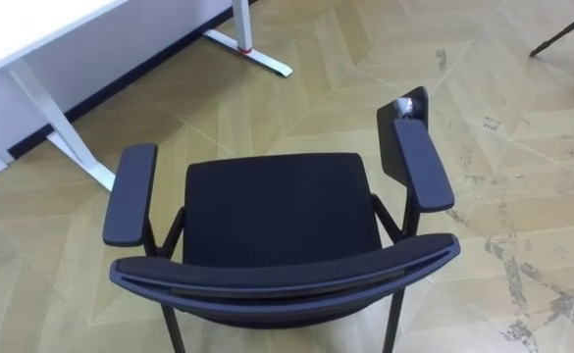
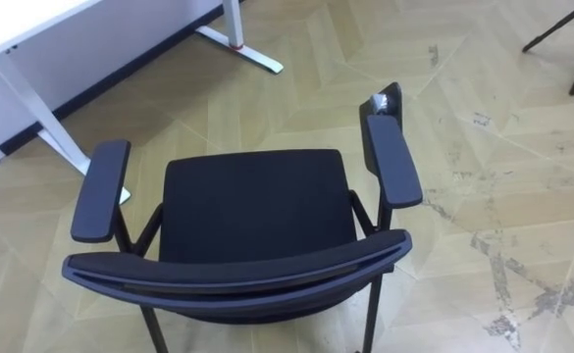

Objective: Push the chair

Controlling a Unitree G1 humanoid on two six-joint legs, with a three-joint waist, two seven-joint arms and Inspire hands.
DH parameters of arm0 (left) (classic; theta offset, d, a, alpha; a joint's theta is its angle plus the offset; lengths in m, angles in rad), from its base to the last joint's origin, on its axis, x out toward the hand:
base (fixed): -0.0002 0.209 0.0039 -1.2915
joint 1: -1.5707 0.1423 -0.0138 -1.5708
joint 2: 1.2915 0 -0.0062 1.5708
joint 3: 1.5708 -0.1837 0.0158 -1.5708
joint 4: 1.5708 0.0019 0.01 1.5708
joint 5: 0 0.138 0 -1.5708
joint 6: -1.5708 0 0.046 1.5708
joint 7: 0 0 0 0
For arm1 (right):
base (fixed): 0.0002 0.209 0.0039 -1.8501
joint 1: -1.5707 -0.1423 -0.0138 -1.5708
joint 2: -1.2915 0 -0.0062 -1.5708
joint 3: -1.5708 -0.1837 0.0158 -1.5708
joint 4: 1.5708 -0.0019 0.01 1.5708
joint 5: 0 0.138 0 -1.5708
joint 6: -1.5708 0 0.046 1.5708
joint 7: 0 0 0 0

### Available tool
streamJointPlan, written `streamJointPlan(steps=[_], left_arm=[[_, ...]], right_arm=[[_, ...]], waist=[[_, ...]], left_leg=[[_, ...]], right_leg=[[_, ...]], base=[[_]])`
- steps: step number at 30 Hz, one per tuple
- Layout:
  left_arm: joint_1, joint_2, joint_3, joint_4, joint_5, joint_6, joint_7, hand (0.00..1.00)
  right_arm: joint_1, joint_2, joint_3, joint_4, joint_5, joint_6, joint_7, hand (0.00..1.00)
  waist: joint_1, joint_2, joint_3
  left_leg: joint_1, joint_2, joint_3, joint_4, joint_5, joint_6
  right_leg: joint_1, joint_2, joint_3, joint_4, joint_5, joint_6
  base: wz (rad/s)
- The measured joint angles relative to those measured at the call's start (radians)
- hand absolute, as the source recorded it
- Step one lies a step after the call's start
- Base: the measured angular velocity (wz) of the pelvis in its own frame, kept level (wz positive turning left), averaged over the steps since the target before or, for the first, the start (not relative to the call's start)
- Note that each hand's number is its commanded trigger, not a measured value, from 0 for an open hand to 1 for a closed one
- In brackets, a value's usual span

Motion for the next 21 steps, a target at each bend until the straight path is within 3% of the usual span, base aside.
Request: streamJointPlan(steps=[14,17,21], left_arm=[[0.031,0.000,0.045,0.006,-0.115,0.011,0.079,0.00],[0.040,0.000,0.087,0.000,-0.164,0.011,0.110,0.00],[0.045,0.001,0.202,-0.004,-0.197,0.011,0.161,0.00]], right_arm=[[0.003,0.008,-0.001,0.007,0.033,0.014,-0.033,0.00],[0.003,0.004,-0.024,0.008,0.029,0.021,-0.032,0.00],[0.027,0.002,-0.091,0.007,0.035,0.023,-0.031,0.00]], waist=[[0.003,-0.004,0.0007],[0.004,0.010,-0.0002],[0.021,0.025,-0.0009]], left_leg=[[0.016,-0.006,-0.001,0.000,0.000,0.000],[0.024,-0.003,-0.005,0.001,-0.016,0.002],[0.036,0.003,-0.001,0.001,-0.022,0.002]], right_leg=[[0.025,0.000,0.001,-0.012,0.001,0.001],[0.031,0.003,0.003,-0.012,0.001,0.001],[0.037,0.008,0.008,-0.010,0.001,0.001]], base=[[0.00],[0.00],[-0.06]])
